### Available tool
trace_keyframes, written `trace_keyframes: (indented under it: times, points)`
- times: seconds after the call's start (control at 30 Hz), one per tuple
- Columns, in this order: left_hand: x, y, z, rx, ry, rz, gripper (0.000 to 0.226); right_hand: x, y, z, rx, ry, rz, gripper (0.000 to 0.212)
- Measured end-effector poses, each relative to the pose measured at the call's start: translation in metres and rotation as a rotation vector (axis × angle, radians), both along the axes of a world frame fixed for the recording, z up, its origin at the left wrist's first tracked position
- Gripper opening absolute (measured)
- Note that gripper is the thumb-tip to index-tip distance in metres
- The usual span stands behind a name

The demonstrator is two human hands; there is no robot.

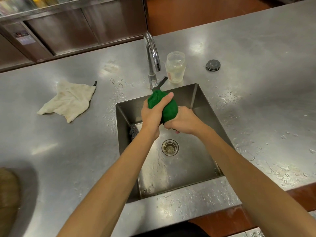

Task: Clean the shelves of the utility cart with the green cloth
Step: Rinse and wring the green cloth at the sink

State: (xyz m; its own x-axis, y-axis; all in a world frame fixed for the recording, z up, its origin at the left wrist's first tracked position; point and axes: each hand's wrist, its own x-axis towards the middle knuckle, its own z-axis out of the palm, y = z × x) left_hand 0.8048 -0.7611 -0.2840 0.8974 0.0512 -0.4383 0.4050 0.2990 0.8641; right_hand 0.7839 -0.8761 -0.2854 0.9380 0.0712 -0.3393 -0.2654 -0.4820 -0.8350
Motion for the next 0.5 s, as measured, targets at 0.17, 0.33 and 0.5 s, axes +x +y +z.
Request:
trace_keyframes:
  times: [0.17, 0.33, 0.5]
  points:
    - [0.003, -0.014, 0.009, -0.056, 0.121, 0.242, 0.048, -0.004, 0.004, -0.012, -0.414, -0.279, -0.054, 0.089]
    - [0.003, -0.022, 0.021, -0.18, 0.308, 0.217, 0.05, -0.027, 0.024, -0.027, -0.834, -0.703, -0.198, 0.095]
    - [0.004, -0.028, 0.029, -0.096, 0.239, 0.113, 0.054, -0.015, 0.014, -0.016, -0.78, -0.688, -0.25, 0.104]
